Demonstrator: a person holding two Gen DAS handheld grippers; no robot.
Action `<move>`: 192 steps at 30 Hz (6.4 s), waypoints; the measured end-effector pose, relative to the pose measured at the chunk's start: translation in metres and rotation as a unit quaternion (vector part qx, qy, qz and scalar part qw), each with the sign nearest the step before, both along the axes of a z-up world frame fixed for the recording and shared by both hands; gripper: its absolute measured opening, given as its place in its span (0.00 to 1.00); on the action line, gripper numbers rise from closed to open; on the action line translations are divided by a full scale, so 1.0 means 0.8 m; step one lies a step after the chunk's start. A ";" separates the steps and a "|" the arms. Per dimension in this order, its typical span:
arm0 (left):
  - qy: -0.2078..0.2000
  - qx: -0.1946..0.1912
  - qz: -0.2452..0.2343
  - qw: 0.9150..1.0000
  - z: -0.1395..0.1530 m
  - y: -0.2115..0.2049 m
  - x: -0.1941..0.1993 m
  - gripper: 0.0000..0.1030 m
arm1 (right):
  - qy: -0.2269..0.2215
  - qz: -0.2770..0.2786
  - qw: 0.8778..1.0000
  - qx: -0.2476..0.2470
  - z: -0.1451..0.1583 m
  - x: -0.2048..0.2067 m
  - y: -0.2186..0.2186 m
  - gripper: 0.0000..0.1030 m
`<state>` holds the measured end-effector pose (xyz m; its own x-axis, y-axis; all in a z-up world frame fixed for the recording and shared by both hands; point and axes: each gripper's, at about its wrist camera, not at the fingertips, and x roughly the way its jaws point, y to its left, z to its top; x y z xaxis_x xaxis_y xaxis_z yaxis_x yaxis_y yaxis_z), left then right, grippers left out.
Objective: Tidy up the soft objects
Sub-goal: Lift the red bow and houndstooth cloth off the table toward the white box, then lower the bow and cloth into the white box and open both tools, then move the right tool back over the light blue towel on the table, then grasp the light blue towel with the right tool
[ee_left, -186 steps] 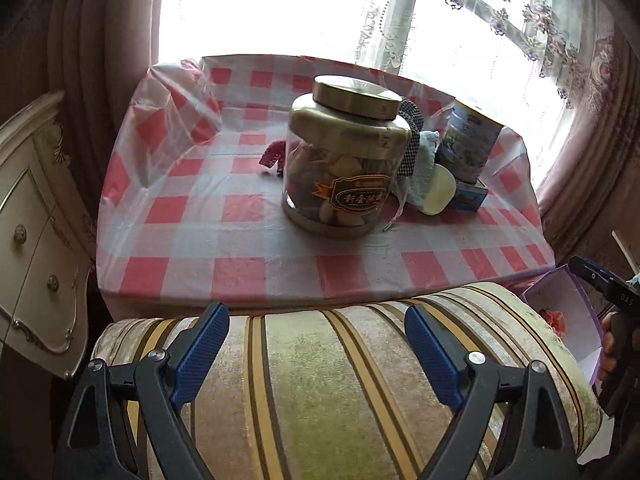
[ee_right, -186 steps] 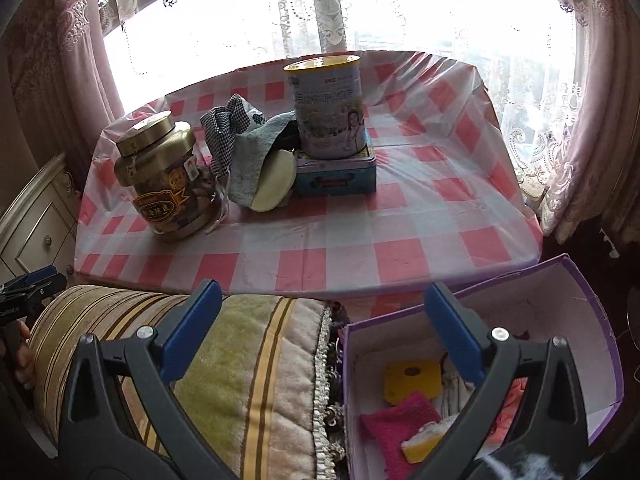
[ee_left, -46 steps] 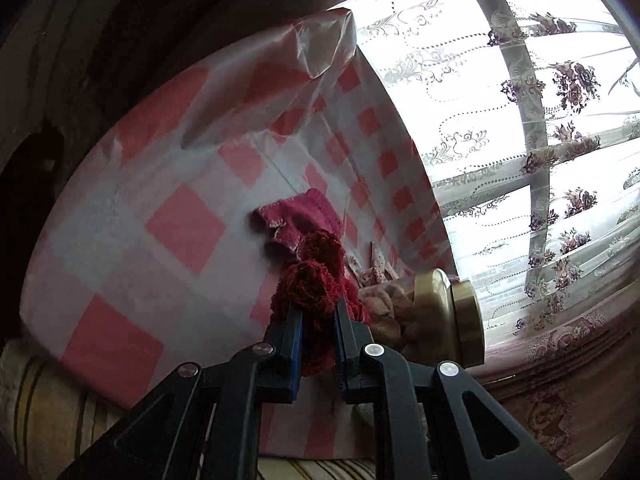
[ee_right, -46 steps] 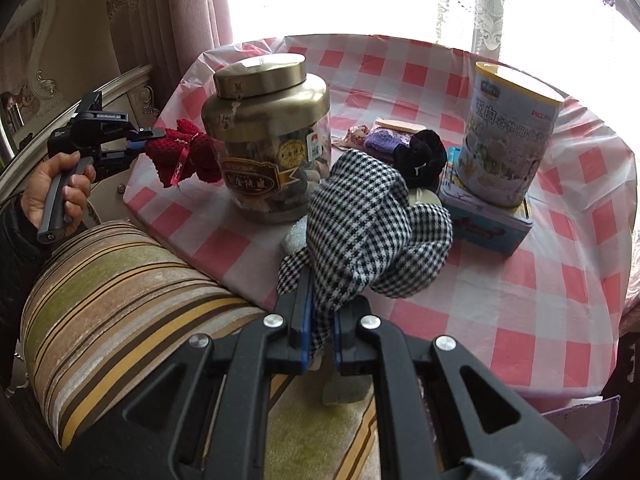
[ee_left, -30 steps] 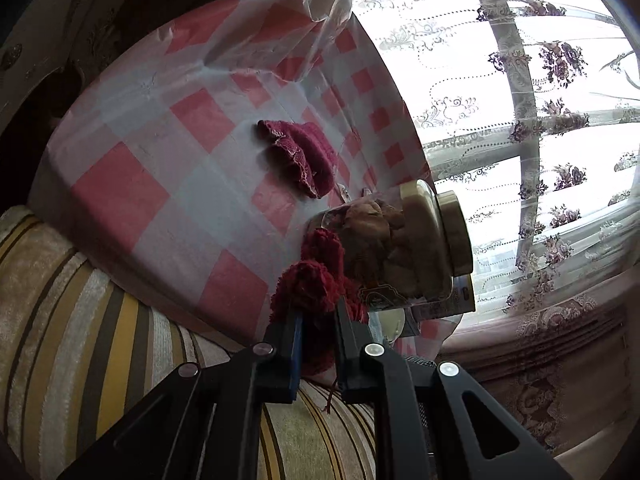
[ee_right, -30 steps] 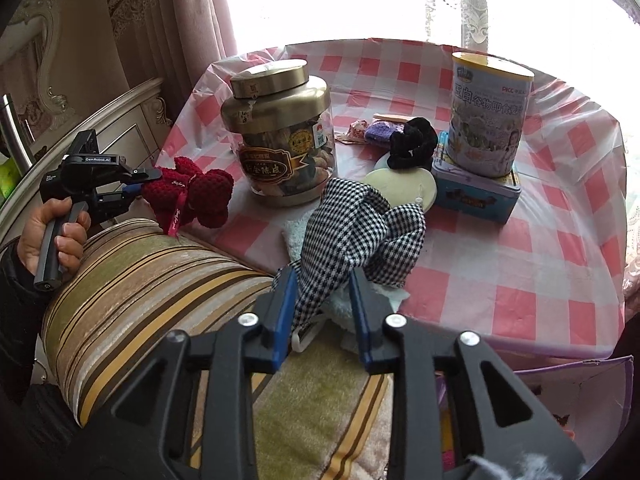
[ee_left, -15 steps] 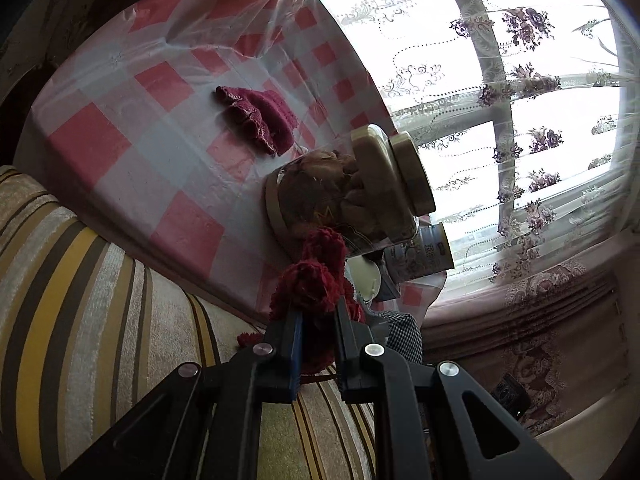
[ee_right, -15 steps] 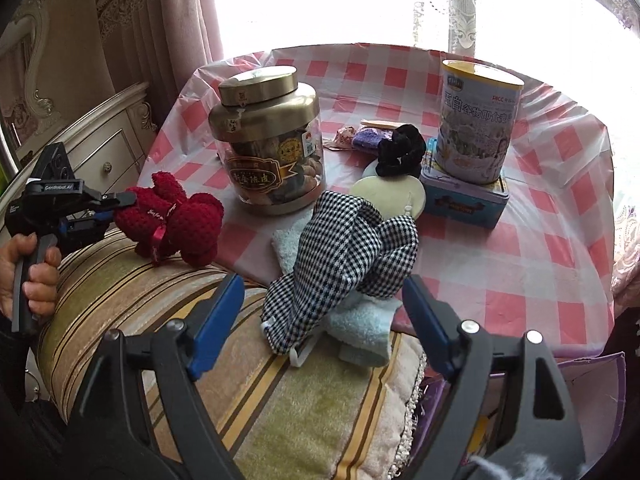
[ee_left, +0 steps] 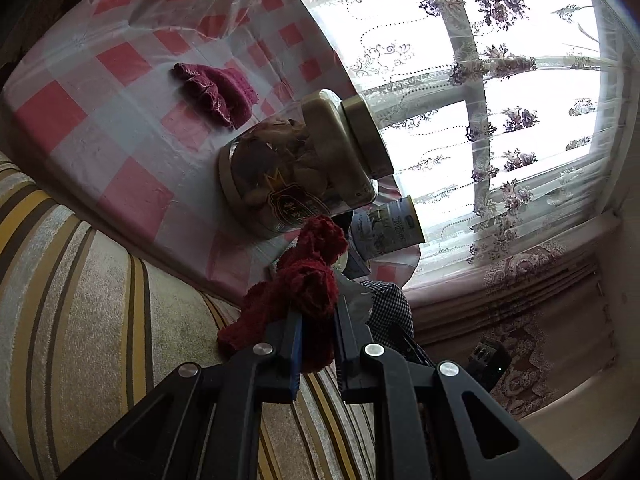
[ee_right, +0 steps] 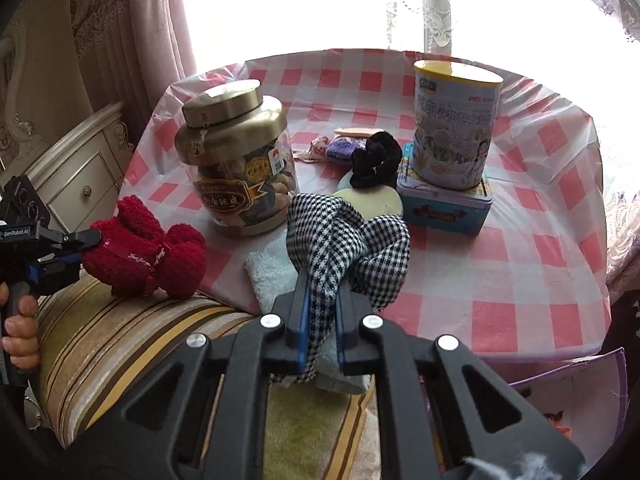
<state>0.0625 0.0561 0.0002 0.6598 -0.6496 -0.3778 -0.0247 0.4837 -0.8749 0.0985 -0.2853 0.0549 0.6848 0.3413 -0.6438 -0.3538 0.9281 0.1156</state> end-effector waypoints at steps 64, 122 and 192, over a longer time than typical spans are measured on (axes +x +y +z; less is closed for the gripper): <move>0.002 0.192 -0.281 0.940 0.038 -0.335 0.052 0.19 | 0.035 -0.159 0.987 0.017 -0.028 -0.115 -0.189 0.13; -0.003 0.392 -0.052 0.919 0.039 -0.128 -0.011 0.56 | 0.068 -0.022 0.996 -0.058 -0.041 -0.039 -0.006 0.77; 0.087 0.362 0.001 0.928 0.010 -0.033 0.011 0.57 | 0.115 0.070 0.984 -0.114 -0.122 0.109 0.074 0.22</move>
<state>0.0716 0.0299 0.0083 0.5496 -0.1832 -0.8151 -0.1365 0.9428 -0.3040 0.1853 -0.2257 -0.0429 0.4680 0.2507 -0.8474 -0.4688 0.8833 0.0024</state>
